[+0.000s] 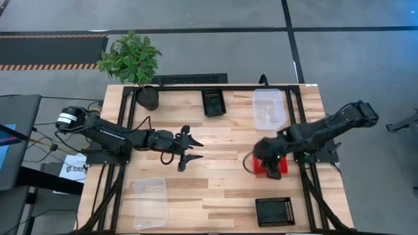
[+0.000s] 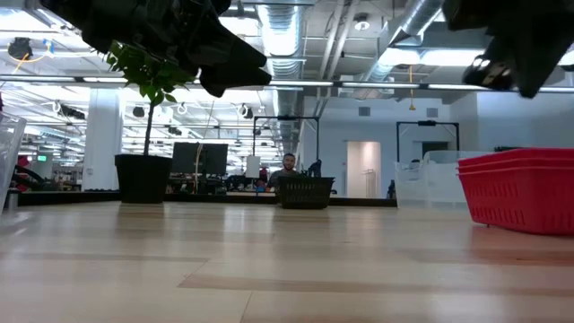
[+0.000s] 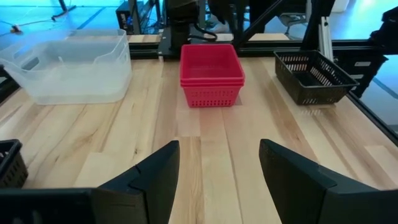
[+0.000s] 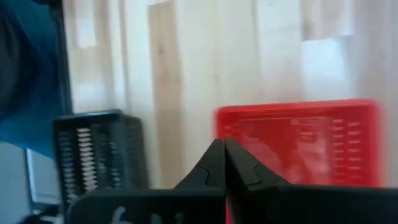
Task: Stack baskets by color
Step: Stack the bottom black bin on top of the top black bin
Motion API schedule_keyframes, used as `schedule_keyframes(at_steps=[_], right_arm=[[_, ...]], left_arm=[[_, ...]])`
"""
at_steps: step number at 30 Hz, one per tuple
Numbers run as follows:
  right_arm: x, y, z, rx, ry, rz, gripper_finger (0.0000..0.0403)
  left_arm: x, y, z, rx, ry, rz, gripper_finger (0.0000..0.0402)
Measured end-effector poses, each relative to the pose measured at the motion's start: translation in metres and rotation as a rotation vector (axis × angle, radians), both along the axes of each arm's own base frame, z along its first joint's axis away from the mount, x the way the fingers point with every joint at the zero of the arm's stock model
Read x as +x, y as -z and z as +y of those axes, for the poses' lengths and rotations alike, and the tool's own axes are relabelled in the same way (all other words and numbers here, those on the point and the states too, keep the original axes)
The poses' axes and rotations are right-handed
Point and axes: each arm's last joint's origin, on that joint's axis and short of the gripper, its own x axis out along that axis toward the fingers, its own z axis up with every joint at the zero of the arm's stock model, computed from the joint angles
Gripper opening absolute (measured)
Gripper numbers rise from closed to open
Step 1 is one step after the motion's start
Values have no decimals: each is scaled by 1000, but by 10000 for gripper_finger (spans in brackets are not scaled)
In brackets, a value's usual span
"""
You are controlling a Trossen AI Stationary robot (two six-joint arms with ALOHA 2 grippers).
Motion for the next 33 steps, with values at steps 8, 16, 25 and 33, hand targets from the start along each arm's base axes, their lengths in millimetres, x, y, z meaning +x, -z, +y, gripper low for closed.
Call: schedule_keyframes(at_steps=[8, 16, 25, 33], right_arm=[[-15, -2, 46, 42, 58, -11, 29], [-27, -6, 73, 77, 51, -69, 30], [-30, 4, 93, 2, -6, -101, 31], [-22, 24, 102, -53, -38, -26, 53]], left_arm=[[0, 0, 1, 4, 18, 0, 209], [0, 0, 1, 3, 19, -1, 209], [0, 0, 0, 24, 26, -3, 209], [1, -2, 7, 37, 12, -18, 209]])
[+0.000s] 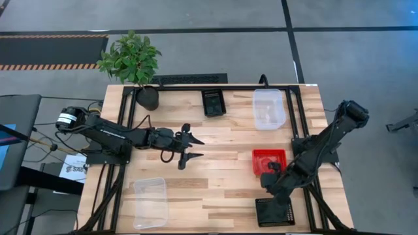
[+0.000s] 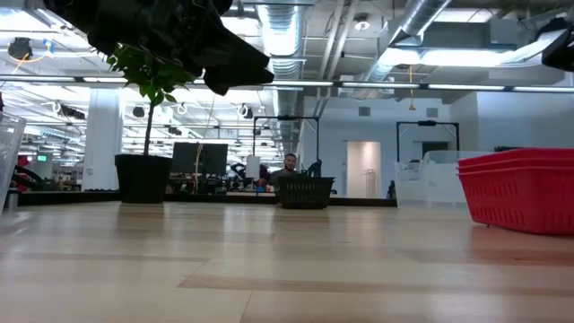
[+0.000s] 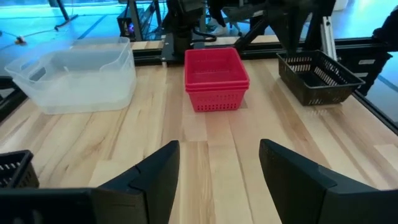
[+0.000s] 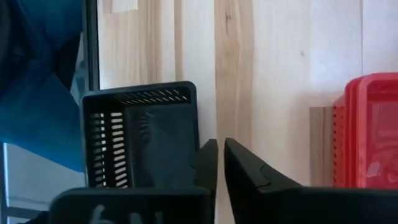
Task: Stack baskets by color
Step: Stack the bottom black bin on top of the top black bin
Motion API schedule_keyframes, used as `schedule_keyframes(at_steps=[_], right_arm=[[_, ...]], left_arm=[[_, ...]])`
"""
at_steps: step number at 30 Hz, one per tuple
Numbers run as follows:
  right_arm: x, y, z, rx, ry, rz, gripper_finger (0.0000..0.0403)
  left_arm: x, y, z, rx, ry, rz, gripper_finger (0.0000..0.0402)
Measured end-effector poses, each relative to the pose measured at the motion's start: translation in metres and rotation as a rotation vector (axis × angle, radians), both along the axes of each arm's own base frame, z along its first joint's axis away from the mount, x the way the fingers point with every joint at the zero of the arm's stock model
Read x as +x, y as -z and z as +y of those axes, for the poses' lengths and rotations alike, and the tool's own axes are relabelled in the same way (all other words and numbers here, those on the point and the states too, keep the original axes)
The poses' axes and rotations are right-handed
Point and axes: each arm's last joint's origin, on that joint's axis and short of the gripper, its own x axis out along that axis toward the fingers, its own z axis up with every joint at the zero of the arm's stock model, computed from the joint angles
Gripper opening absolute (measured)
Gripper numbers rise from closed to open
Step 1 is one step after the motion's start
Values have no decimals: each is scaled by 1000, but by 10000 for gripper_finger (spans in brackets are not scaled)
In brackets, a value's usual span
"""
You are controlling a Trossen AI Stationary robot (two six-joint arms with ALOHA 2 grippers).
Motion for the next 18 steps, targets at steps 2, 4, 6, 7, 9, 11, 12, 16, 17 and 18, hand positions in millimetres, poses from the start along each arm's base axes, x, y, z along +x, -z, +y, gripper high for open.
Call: schedule_keyframes(at_steps=[2, 4, 6, 7, 9, 11, 12, 16, 17, 18], right_arm=[[0, 1, 0, -12, -7, 8, 73], [1, 2, -2, -24, -12, 14, 98], [1, 2, -4, -31, -6, 22, 126], [1, 3, -5, -36, -5, 26, 141], [2, 3, -6, -35, -2, 24, 169], [2, 2, -5, -32, -1, 25, 195], [1, 2, -5, -25, 10, 29, 206], [-5, 2, 2, 29, 56, 69, 232], [-7, 2, 6, 40, 56, 70, 234], [-10, 2, 9, 49, 56, 70, 234]], left_arm=[[0, 0, 0, -4, 7, 1, 209], [0, 0, 0, -4, 9, 0, 209], [0, 0, 0, -8, 8, 0, 209], [0, 0, 0, -13, 7, 0, 209], [0, 0, 0, -22, 4, 4, 209], [0, 0, 0, -24, 2, 5, 209], [0, 0, 0, -24, 2, 6, 209], [0, 1, 0, -24, 2, 9, 209], [0, 1, 0, -24, 1, 10, 209], [0, 1, 0, -24, 1, 11, 209]])
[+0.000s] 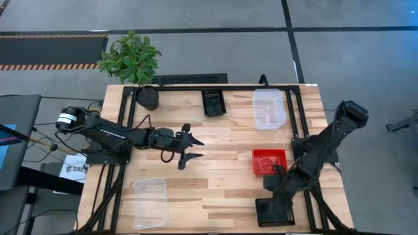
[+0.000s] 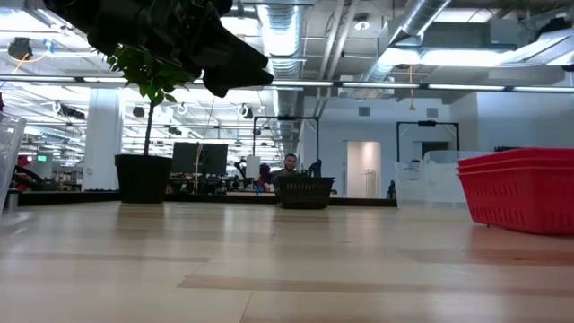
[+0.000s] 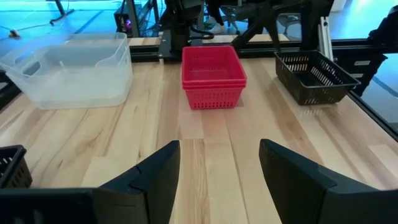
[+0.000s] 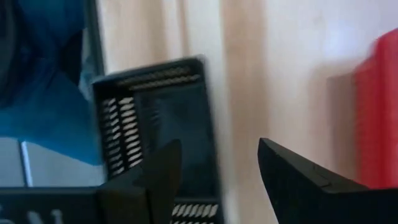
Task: Stack baskets by color
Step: Stack the bottom black bin on top of the top black bin
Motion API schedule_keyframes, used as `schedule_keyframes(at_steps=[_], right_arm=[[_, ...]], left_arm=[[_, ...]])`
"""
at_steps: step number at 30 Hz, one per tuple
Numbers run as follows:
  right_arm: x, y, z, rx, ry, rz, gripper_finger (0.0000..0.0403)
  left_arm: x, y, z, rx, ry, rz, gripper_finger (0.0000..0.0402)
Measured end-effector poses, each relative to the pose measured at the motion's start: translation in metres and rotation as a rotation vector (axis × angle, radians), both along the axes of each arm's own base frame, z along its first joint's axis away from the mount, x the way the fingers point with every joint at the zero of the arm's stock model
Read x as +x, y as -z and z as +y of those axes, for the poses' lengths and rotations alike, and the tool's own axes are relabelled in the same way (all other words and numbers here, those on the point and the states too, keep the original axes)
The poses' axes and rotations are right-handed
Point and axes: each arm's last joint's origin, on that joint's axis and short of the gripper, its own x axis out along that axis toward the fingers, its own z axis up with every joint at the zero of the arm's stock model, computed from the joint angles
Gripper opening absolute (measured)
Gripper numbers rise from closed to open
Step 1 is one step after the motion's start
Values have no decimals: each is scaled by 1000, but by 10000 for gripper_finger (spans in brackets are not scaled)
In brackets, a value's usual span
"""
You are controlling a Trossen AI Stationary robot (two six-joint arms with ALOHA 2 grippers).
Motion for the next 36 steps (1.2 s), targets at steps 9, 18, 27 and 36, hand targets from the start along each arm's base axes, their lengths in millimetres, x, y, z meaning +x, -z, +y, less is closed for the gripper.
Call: schedule_keyframes(at_steps=[9, 18, 27, 36], right_arm=[[-3, 35, 26, -92, -49, 96, 222], [1, 61, 33, -139, -75, 194, 218], [2, 66, 33, -177, -148, 195, 89], [5, 31, 17, -129, -107, 36, 24]], left_arm=[[0, -1, 0, 30, 4, -11, 209], [0, -1, 0, 7, -3, -8, 209], [0, -1, 0, 3, -4, -10, 209], [1, -3, 0, -4, 1, -32, 209]])
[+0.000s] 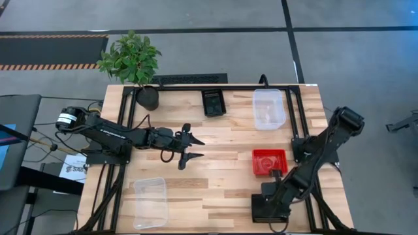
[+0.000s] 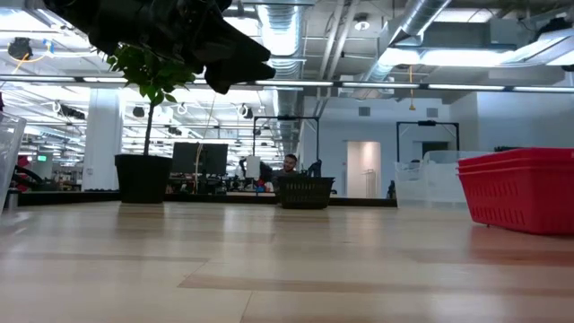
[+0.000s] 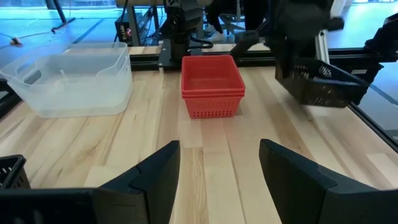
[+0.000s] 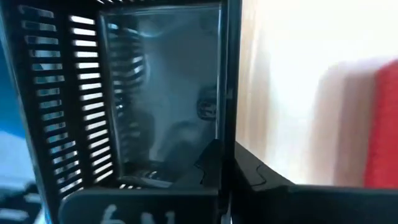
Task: Stack baskets by color
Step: Stack the bottom black bin on top of the top black bin
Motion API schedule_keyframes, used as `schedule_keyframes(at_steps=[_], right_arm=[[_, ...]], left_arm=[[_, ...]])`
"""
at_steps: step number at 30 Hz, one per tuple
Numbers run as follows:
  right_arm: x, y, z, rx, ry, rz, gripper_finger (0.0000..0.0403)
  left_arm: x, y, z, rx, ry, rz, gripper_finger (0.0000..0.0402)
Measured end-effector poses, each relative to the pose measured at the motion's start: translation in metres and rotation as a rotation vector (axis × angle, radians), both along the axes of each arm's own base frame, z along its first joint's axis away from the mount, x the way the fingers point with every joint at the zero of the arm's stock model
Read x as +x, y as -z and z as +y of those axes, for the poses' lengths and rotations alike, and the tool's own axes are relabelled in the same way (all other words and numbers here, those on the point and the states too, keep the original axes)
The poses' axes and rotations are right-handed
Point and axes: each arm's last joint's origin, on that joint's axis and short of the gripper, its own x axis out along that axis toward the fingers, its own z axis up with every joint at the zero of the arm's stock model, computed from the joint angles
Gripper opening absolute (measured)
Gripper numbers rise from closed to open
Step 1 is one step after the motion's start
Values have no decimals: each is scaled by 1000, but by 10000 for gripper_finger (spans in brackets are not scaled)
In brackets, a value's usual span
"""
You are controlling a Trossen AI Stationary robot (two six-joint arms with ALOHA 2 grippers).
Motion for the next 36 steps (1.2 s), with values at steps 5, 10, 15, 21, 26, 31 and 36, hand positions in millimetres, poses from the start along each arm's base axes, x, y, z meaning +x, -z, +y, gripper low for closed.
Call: schedule_keyframes(at_steps=[5, 10, 15, 21, 26, 31, 36], right_arm=[[6, -30, -13, 2, 44, -255, 9], [26, -51, -38, -21, 198, -463, 27], [51, -57, -83, -136, 306, -507, 9], [85, -72, -161, -161, 606, -650, 21], [98, -78, -234, -163, 897, -762, 11], [105, -78, -300, -169, 1078, -747, 10], [127, -67, -341, -105, 1114, -670, 11]], left_arm=[[0, 0, 0, 1, 0, 0, 209], [0, 0, 0, 5, 1, -1, 209], [-1, 2, 5, 39, -191, 22, 209], [-6, 10, 13, 90, -450, 91, 209], [-2, 3, 13, 131, -449, 94, 209], [4, -9, 13, 168, -437, 96, 209], [6, -15, 12, 179, -438, 103, 209]])
